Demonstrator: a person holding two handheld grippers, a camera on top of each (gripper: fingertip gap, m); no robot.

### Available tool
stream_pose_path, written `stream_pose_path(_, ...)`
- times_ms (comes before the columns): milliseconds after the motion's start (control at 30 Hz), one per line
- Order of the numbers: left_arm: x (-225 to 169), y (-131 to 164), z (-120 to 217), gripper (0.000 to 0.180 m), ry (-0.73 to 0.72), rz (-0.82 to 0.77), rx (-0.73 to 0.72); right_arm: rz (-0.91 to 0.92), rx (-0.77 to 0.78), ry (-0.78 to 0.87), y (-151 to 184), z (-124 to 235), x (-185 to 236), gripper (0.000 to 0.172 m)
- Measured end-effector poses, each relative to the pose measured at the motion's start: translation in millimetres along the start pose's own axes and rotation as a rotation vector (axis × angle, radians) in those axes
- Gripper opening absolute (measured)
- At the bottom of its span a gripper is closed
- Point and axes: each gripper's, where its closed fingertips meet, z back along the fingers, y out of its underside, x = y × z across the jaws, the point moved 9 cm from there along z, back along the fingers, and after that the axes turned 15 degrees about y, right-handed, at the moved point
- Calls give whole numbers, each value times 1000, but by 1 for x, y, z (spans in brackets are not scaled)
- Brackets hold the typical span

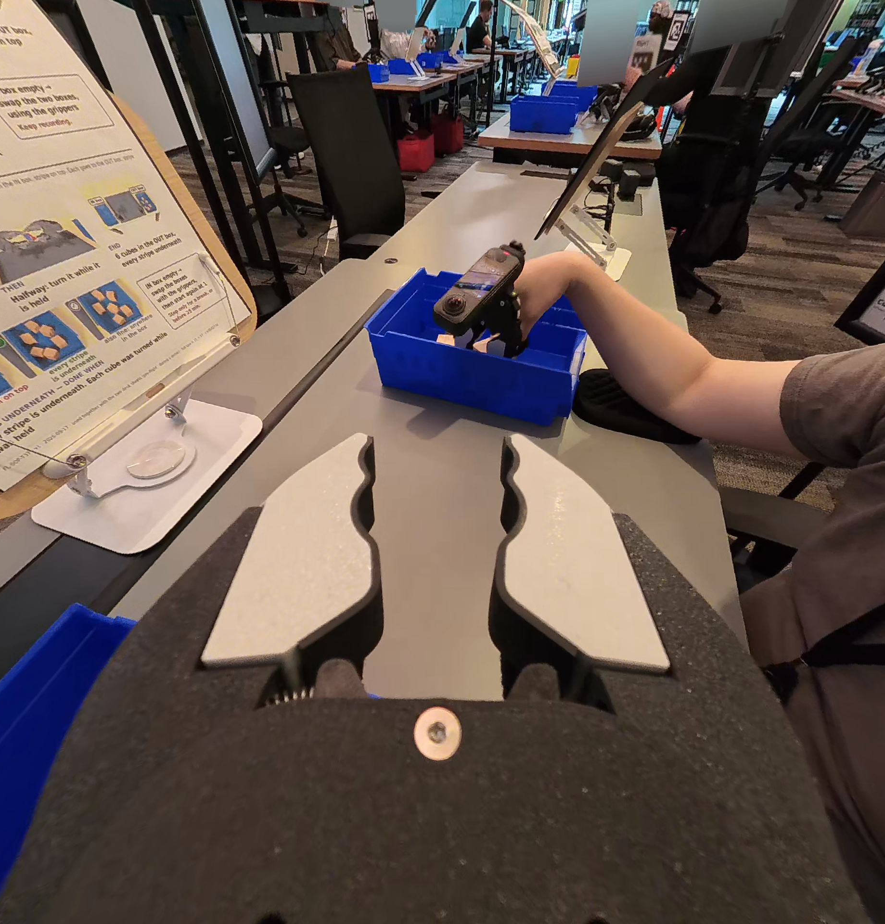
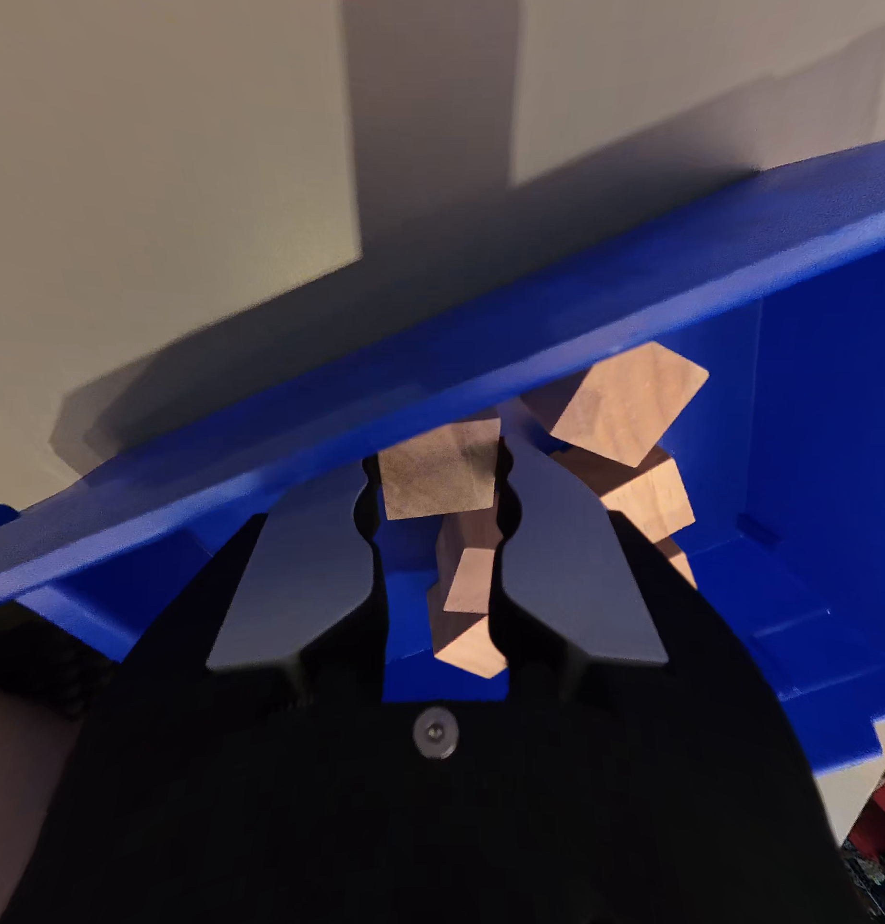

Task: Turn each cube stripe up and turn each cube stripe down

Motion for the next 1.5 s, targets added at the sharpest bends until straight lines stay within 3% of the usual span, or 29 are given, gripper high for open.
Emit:
stream_pose_path(33,0,0,1,48,-7,1,6,-6,5,-5,0,0,0,46)
stream_pose_path(133,4,-3,11,47,-108,-18,-8,-76,2,-4,8,8,-6,46)
stream_pose_path(233,10,-8,33,48,-324,-74,-80,-198,-177,43,21,35,-23,48)
stream_pose_path(333,10,-5,46,52,-345,-36,-85,-315,-387,154,41,67,-41,51)
stream_pose_path(400,13,-2,55,54,-379,6,-70,-443,-424,293,64,83,-58,51)
stream_pose_path(500,27,12,79,55,-629,66,39,-711,-290,457,113,86,-80,51)
stream_pose_path(567,39,27,97,59,-784,148,132,-828,-183,375,139,71,-81,52)
stream_pose_path(633,49,38,111,61,-826,223,139,-910,-111,268,155,54,-79,53)
stream_pose_path(733,56,48,127,61,-874,295,114,-1021,-41,201,163,38,-82,50)
stream_pose_path(867,62,70,145,68,-1027,416,247,-1042,95,80,163,18,-75,43)
stream_pose_path(967,69,90,156,63,-1061,565,321,-1080,97,-33,158,9,-72,25)
stream_pose_path(1000,72,97,160,60,-1073,601,346,-1099,94,-80,156,8,-72,9)
stream_pose_path(1267,95,152,167,60,-1062,892,571,-1075,205,-49,147,1,-70,8)
stream_pose_path(1367,104,171,164,38,-989,954,603,-1098,202,-63,148,1,-70,8)
stream_pose_path(1500,106,175,161,14,-878,1018,497,-1100,197,-105,146,2,-67,8)
